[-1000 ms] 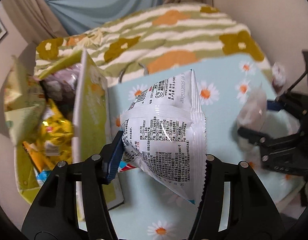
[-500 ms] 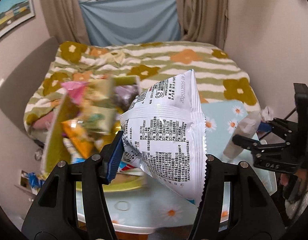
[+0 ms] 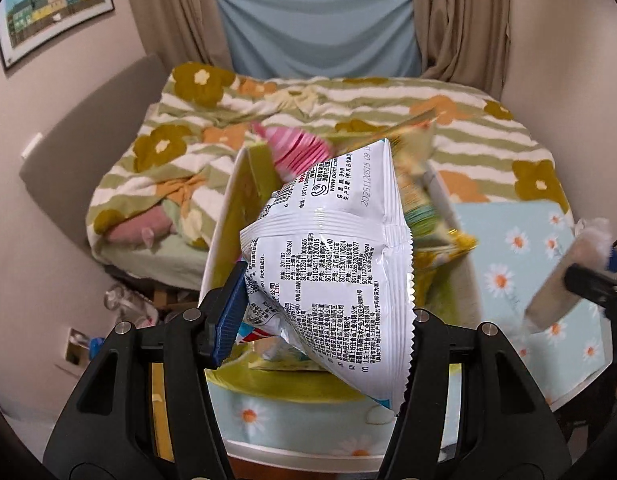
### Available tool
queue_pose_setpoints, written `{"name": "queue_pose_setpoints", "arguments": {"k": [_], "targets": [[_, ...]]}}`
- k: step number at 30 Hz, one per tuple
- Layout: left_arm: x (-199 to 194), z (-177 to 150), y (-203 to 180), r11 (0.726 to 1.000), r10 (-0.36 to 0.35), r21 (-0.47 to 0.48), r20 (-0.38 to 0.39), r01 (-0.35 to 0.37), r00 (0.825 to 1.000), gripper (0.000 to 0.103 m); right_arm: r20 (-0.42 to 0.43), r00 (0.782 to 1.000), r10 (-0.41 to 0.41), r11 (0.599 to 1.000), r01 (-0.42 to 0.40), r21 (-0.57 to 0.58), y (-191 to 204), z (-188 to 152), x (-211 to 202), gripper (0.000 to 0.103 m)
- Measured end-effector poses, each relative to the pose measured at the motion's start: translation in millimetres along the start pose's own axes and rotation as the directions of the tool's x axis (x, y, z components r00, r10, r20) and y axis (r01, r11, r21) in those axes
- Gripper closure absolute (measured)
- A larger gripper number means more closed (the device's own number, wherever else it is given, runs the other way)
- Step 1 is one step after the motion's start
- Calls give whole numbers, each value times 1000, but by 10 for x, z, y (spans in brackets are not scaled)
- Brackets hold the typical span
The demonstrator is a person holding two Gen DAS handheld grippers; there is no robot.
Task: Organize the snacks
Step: 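Lower the white bag into the box with the left tool while the right lowers the pink pack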
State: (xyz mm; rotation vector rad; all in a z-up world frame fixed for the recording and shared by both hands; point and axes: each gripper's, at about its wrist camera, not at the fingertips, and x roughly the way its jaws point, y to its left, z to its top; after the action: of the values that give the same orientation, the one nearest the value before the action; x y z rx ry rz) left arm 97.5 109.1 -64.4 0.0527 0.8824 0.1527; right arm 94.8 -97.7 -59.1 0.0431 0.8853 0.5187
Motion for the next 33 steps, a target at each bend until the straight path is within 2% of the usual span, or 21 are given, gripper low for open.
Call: {"name": "queue_pose_setpoints", "arguments": {"k": [1, 3, 4, 5, 15, 18, 21, 29, 33], "targets": [[106, -17, 50, 1000, -10, -4, -14, 10, 1000, 47, -1, 1000, -3, 1000, 3, 4, 46, 0, 19, 45], [231, -48, 105, 999, -31, -12, -22, 31, 999, 34, -1, 1000, -11, 1000, 11, 13, 133, -5, 64, 45], [294, -74, 139, 999, -38, -12, -24, 37, 999, 8, -2, 1000, -13, 1000, 13, 18, 148, 0, 85, 45], [321, -92, 155, 1000, -30, -10, -22, 29, 999, 0, -3, 1000, -13, 1000, 13, 23, 194, -7, 112, 45], [154, -302, 338, 987, -158, -13, 10, 158, 987, 0, 9, 1000, -8, 999, 8, 33, 562, -22, 272, 45], [125, -332, 335, 986, -164, -16, -3, 164, 986, 0, 11, 1000, -5, 999, 4, 34, 658, -25, 324, 45], [15, -352, 396, 984, -177, -20, 18, 177, 984, 0, 17, 1000, -3, 999, 2, 33, 765, -22, 319, 45], [-170, -412, 673, 993, -115, -17, 51, 116, 992, 0, 26, 1000, 7, 998, -8, 56, 989, 152, 478, 45], [-97, -473, 755, 995, -97, -25, 28, 97, 995, 0, -16, 999, -49, 996, 50, 74, 1030, 164, 706, 44]]}}
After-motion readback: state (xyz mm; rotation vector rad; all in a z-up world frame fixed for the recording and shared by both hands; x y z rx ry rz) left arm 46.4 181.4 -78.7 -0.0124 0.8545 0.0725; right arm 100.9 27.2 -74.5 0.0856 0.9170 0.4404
